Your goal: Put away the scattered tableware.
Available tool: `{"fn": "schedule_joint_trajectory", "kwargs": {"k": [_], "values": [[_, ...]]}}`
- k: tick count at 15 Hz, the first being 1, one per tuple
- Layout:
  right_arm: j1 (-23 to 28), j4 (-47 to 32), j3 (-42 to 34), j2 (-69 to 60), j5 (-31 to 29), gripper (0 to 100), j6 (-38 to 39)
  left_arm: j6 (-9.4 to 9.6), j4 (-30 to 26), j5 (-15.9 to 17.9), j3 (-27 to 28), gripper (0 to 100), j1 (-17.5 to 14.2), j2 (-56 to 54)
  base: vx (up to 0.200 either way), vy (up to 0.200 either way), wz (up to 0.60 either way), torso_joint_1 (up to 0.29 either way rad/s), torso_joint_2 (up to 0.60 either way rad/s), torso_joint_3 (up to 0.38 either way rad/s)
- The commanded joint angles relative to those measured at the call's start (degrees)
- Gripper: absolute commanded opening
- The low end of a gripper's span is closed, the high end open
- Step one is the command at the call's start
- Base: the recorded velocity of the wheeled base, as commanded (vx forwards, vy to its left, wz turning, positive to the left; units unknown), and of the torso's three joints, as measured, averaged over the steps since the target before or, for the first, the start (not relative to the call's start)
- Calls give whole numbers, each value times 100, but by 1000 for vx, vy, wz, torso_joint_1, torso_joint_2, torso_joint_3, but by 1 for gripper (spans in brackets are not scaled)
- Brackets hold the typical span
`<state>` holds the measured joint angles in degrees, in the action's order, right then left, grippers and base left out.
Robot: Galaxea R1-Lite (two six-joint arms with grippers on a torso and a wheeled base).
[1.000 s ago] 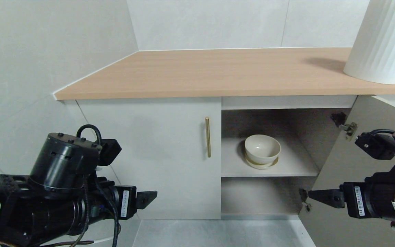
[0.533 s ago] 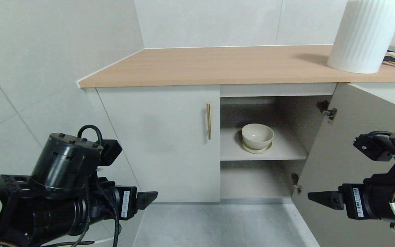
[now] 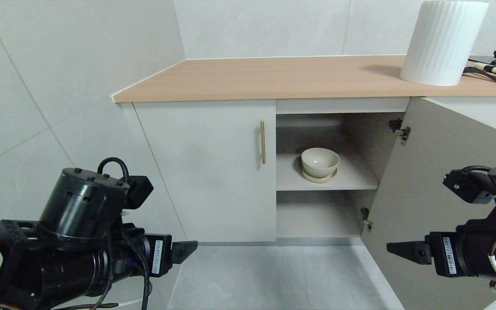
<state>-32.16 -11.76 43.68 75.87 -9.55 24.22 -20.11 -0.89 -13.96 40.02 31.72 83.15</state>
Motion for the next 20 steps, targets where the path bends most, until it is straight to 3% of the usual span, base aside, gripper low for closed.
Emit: {"fn": "schedule_joint_trajectory", "kwargs": {"k": [1, 7, 10, 12, 15, 20], "values": [[-1, -1, 0, 6, -3, 100, -5, -1, 1, -10, 6, 100, 1, 8, 0, 0, 0, 0, 0, 0], [-150, -520, 35, -213, 5, 100, -172, 113, -8, -46, -38, 100, 27, -10, 0, -33, 0, 0, 1, 1], [-168, -1495, 88, -644, 67, 100, -919, 113, -8, -54, -38, 100, 36, 8, 0, -200, 0, 1, 4, 4], [-247, -1917, 158, -846, 67, 100, -1095, 113, -8, -54, -38, 100, 36, 8, 0, -200, 0, 12, 5, -2], [-555, -3324, 651, -1251, 49, 100, -1139, 104, -8, -54, -38, 100, 36, 8, 0, -200, 0, -1, -1, 5], [-537, -3816, 756, -1382, -417, 100, -1262, 104, -8, -54, -38, 100, 36, 8, 0, -120, 0, 1, 0, 1]]}}
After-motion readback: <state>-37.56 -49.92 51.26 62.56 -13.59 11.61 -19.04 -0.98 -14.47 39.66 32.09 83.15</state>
